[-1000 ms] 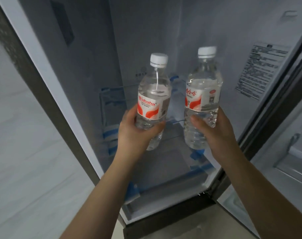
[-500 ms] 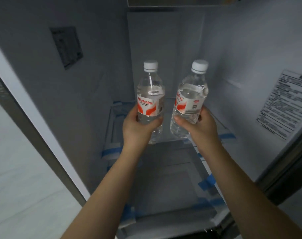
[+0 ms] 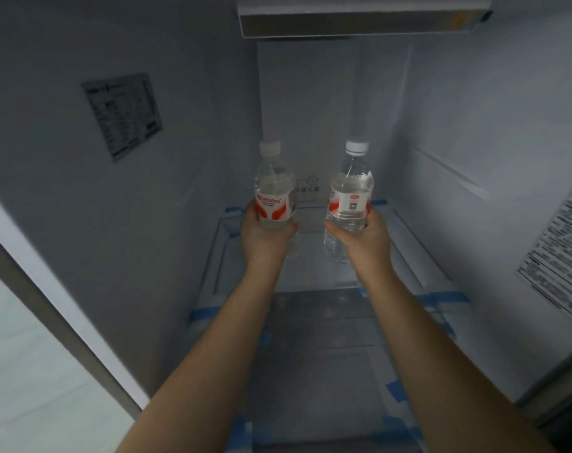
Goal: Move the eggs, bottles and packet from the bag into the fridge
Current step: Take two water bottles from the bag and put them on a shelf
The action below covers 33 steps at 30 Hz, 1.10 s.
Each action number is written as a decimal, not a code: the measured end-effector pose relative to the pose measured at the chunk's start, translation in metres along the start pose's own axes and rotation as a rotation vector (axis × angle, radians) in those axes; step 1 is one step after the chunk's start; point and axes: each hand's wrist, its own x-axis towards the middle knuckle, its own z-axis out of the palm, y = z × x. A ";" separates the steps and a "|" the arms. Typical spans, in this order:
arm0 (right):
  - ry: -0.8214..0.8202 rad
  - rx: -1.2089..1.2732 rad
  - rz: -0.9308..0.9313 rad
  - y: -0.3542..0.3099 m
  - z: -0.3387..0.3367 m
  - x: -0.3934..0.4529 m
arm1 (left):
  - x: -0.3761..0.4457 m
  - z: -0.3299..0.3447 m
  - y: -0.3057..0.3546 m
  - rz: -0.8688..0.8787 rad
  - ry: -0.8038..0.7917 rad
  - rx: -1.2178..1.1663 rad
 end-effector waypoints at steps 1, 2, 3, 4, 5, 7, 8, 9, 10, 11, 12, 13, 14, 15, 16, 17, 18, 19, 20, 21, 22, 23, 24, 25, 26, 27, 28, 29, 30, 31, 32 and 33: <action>0.000 -0.006 -0.010 0.002 0.002 0.003 | 0.004 0.002 -0.001 0.005 -0.005 0.013; -0.003 -0.007 -0.018 0.003 0.004 0.007 | 0.008 0.004 -0.002 0.014 -0.017 0.032; -0.009 -0.008 -0.020 0.005 0.006 0.012 | 0.010 0.005 -0.002 0.028 -0.035 0.053; -0.018 -0.013 -0.024 0.007 0.007 0.017 | 0.013 0.007 -0.002 0.050 -0.054 0.071; -0.029 -0.014 -0.029 0.008 0.009 0.022 | 0.016 0.008 -0.002 0.074 -0.073 0.088; -0.041 -0.010 -0.041 0.012 0.010 0.035 | 0.022 0.008 -0.002 0.098 -0.095 0.108; -0.046 -0.007 -0.041 0.012 0.010 0.041 | 0.026 0.009 -0.003 0.100 -0.105 0.112; -0.049 -0.012 -0.039 0.012 0.010 0.046 | 0.030 0.009 -0.004 0.098 -0.115 0.113; -0.054 -0.006 -0.032 0.013 0.010 0.051 | 0.035 0.009 -0.005 0.094 -0.124 0.116; -0.057 -0.006 -0.018 0.016 0.010 0.055 | 0.038 0.010 -0.007 0.089 -0.131 0.126; -0.060 -0.005 -0.004 0.019 0.009 0.058 | 0.042 0.010 -0.008 0.087 -0.136 0.133; -0.059 -0.020 0.006 0.023 0.008 0.061 | 0.045 0.010 -0.009 0.087 -0.141 0.144; -0.061 -0.025 0.011 0.027 0.008 0.063 | 0.047 0.010 -0.010 0.090 -0.143 0.154; -0.068 -0.031 0.017 0.030 0.007 0.064 | 0.048 0.009 -0.009 0.092 -0.146 0.166; -0.072 -0.035 0.018 0.031 0.008 0.065 | 0.050 0.009 -0.009 0.094 -0.149 0.172; -0.077 -0.047 0.016 0.031 0.008 0.064 | 0.051 0.008 -0.009 0.093 -0.152 0.184; -0.076 -0.050 0.014 0.032 0.008 0.063 | 0.051 0.009 -0.010 0.094 -0.151 0.193; -0.076 -0.060 0.009 0.032 0.009 0.062 | 0.050 0.009 -0.010 0.092 -0.149 0.209; -0.074 -0.065 0.000 0.033 0.010 0.061 | 0.049 0.009 -0.010 0.100 -0.145 0.212; -0.073 -0.076 -0.004 0.033 0.010 0.058 | 0.047 0.009 -0.011 0.109 -0.140 0.221; -0.068 -0.080 -0.009 0.032 0.011 0.056 | 0.044 0.009 -0.013 0.114 -0.138 0.226; -0.060 -0.093 -0.012 0.030 0.011 0.054 | 0.040 0.008 -0.014 0.117 -0.139 0.231; -0.053 -0.102 -0.016 0.030 0.011 0.053 | 0.038 0.008 -0.016 0.114 -0.136 0.230; -0.053 -0.121 -0.010 0.028 0.011 0.052 | 0.034 0.007 -0.018 0.103 -0.141 0.228; -0.059 -0.135 -0.001 0.026 0.010 0.051 | 0.031 0.005 -0.019 0.091 -0.147 0.230; -0.068 -0.157 0.016 0.023 0.010 0.051 | 0.029 0.004 -0.019 0.077 -0.158 0.234; -0.077 -0.173 0.034 0.021 0.009 0.052 | 0.028 0.003 -0.020 0.065 -0.164 0.231; -0.090 -0.200 0.055 0.017 0.008 0.050 | 0.026 0.002 -0.020 0.043 -0.168 0.228; -0.100 -0.222 0.063 0.019 0.007 0.049 | 0.024 0.001 -0.021 0.030 -0.170 0.236; -0.113 -0.257 0.082 0.017 0.005 0.046 | 0.022 -0.001 -0.021 0.022 -0.174 0.248; -0.129 -0.279 0.103 0.018 0.004 0.044 | 0.020 -0.003 -0.022 0.017 -0.187 0.259; -0.146 -0.303 0.153 0.019 0.003 0.040 | 0.014 -0.006 -0.021 0.005 -0.196 0.262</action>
